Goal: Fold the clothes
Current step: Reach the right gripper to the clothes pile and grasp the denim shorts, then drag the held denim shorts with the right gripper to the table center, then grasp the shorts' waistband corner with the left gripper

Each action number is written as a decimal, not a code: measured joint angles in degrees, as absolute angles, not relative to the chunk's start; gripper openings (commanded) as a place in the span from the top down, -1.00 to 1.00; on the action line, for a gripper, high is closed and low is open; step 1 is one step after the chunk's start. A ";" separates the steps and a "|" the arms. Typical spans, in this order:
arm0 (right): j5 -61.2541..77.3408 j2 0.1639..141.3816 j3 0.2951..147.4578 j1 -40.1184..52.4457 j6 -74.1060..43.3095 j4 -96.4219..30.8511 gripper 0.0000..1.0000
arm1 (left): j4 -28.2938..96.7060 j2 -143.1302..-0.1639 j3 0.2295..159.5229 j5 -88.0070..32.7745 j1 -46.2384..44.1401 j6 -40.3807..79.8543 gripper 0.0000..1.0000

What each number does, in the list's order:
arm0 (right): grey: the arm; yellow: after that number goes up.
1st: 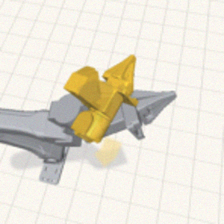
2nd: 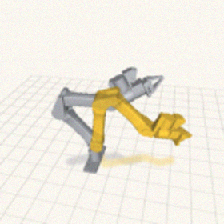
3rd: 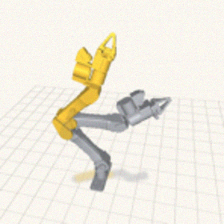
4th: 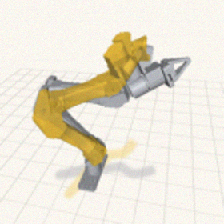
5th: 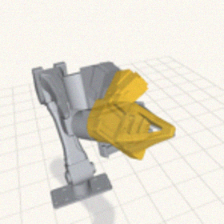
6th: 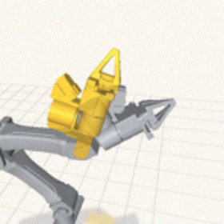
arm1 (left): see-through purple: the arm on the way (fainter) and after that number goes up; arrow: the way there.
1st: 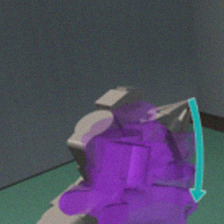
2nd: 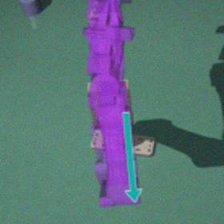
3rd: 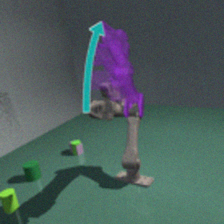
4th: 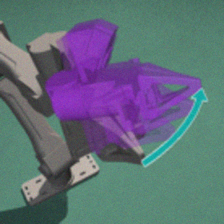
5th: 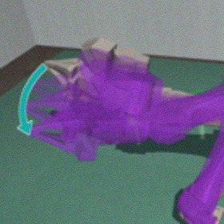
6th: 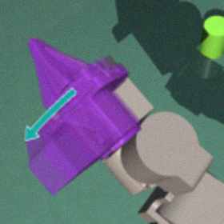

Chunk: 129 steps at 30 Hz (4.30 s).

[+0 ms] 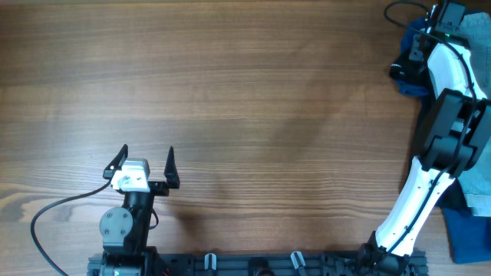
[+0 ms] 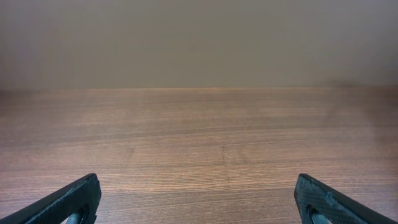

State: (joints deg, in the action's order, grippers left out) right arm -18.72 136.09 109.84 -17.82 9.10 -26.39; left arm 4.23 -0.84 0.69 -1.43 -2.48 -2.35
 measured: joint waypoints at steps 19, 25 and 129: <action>-20.56 136.42 109.84 -17.89 16.86 -25.47 0.91 | 4.23 -0.84 0.69 -1.43 -2.48 -2.35 -1.00; -21.56 133.60 109.84 -17.78 17.08 -25.67 0.91 | 4.23 -0.84 0.69 -1.43 -2.48 -2.35 -1.00; 2.48 113.62 74.89 1.93 -20.97 -55.64 0.92 | 14.87 -112.46 66.15 -8.97 -8.16 1.85 0.92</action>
